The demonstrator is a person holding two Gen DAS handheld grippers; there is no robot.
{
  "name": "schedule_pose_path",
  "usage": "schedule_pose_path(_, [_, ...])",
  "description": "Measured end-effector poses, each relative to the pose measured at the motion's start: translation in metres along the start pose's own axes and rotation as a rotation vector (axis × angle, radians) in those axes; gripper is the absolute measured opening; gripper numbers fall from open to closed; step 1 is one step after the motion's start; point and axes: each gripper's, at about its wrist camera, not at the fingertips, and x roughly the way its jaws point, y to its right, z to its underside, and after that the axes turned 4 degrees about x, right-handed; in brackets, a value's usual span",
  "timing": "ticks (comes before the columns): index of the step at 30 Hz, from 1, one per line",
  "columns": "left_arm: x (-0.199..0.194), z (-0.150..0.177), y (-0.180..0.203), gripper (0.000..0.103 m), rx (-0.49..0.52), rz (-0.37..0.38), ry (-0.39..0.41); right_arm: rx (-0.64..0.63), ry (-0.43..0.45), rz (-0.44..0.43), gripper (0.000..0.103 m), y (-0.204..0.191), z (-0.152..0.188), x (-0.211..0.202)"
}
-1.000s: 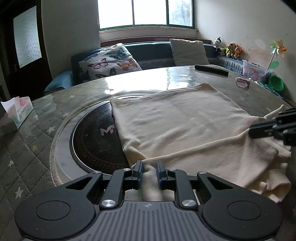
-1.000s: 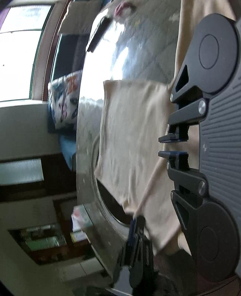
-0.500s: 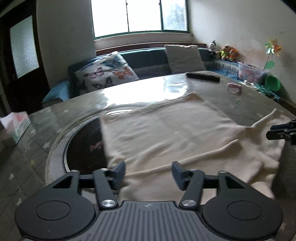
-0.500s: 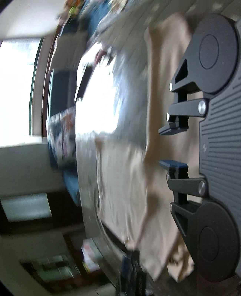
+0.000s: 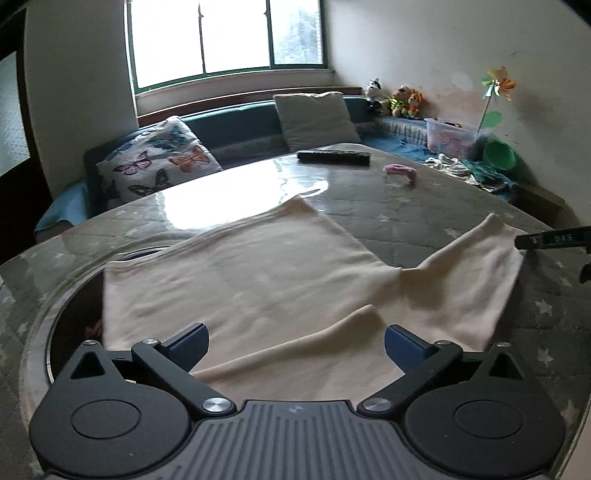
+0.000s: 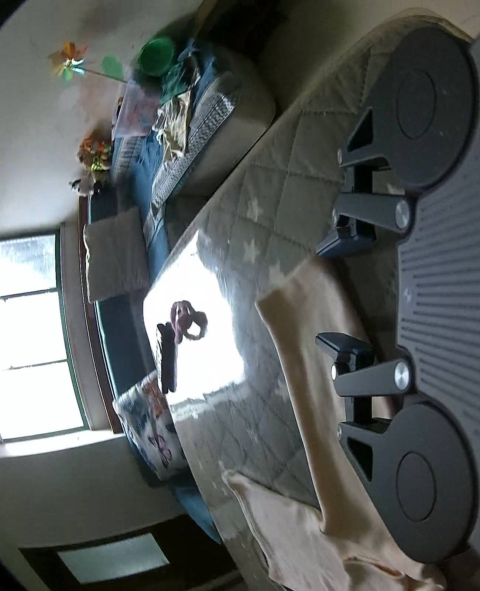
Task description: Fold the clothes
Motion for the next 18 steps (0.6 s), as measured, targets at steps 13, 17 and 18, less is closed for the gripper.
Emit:
schedule_pose_path(13, [0.019, 0.003, 0.027, 0.103, 0.081, 0.023, -0.049, 0.014, 0.052, -0.039, 0.008, 0.003, -0.013, -0.009])
schedule_pose_path(17, [0.022, 0.006, 0.033, 0.103, 0.102, 0.031, -0.050, -0.005, 0.098, -0.087, 0.008, -0.004, -0.029, -0.031])
schedule_pose_path(18, [0.022, 0.006, 0.034, 0.103, 0.105, 0.032, -0.048, -0.015, 0.108, -0.101, 0.008, -0.007, -0.033, -0.036])
